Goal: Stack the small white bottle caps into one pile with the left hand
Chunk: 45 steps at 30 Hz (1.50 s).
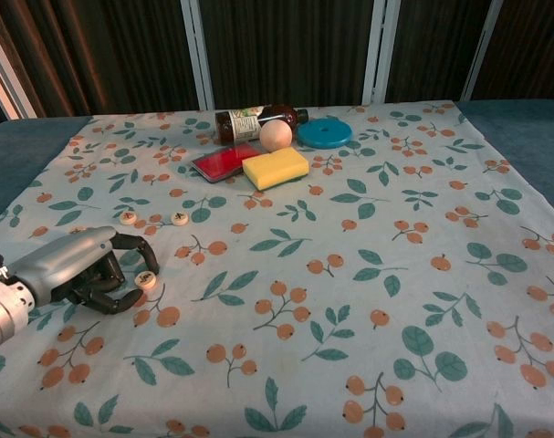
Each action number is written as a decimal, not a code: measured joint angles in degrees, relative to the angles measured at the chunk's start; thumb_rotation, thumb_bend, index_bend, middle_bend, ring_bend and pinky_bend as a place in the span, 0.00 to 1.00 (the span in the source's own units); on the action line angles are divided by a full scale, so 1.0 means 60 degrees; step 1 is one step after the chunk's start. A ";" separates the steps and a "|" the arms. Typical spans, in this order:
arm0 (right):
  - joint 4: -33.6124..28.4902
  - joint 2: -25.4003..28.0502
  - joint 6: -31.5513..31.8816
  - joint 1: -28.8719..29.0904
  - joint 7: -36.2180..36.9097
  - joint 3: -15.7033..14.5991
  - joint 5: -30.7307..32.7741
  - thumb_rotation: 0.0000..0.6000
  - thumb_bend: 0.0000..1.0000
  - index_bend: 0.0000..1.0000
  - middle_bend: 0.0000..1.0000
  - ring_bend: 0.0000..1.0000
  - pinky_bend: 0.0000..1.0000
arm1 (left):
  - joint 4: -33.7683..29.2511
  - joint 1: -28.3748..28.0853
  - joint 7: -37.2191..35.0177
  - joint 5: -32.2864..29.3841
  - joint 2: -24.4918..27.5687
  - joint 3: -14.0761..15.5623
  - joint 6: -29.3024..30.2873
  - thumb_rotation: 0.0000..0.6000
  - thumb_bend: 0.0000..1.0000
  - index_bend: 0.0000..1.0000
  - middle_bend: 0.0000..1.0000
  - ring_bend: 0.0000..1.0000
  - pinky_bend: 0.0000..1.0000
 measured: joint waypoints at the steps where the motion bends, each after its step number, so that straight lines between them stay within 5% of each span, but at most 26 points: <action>1: 0.0000 0.0000 -0.0001 0.0000 -0.0002 -0.0001 0.0000 1.00 0.05 0.00 0.00 0.00 0.00 | 0.0014 -0.0003 -0.0002 -0.0010 -0.0008 -0.0002 -0.0011 1.00 0.43 0.43 1.00 1.00 1.00; 16: -0.0001 -0.0007 -0.0001 -0.0003 -0.0007 0.0002 0.0004 1.00 0.05 0.00 0.00 0.00 0.00 | 0.0032 -0.0042 -0.0170 -0.0039 0.0090 -0.0257 0.0129 1.00 0.43 0.50 1.00 1.00 1.00; 31: 0.0000 -0.0018 -0.0021 0.0001 -0.0098 0.0032 0.0059 1.00 0.05 0.00 0.00 0.00 0.00 | 0.0674 -0.0603 -0.0131 -0.1858 0.0795 -0.1809 -0.0555 1.00 0.43 0.50 1.00 1.00 1.00; 45: -0.0018 -0.0037 -0.0060 0.0010 -0.0154 0.0040 0.0102 1.00 0.05 0.00 0.00 0.00 0.00 | 0.1025 -0.0603 -0.0128 -0.2098 0.0957 -0.1508 -0.0886 1.00 0.43 0.50 1.00 1.00 1.00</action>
